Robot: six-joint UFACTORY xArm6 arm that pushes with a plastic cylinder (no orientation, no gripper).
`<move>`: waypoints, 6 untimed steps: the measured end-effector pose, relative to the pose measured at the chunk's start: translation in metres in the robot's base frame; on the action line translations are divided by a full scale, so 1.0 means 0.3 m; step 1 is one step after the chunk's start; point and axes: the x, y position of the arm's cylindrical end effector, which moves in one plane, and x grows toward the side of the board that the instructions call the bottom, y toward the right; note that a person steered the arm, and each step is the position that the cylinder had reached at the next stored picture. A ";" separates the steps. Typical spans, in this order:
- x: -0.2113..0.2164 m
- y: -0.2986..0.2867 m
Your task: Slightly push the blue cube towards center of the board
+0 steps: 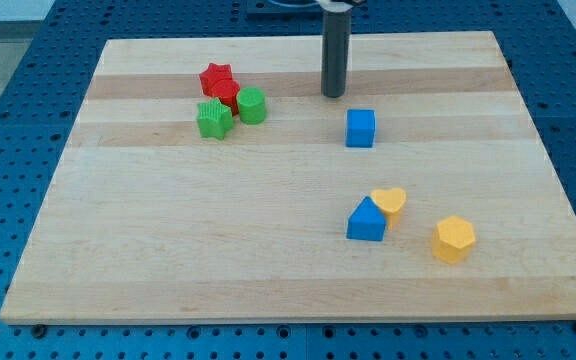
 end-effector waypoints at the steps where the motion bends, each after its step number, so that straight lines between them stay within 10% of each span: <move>1: 0.012 0.112; 4: 0.258 0.230; 6: 0.125 0.073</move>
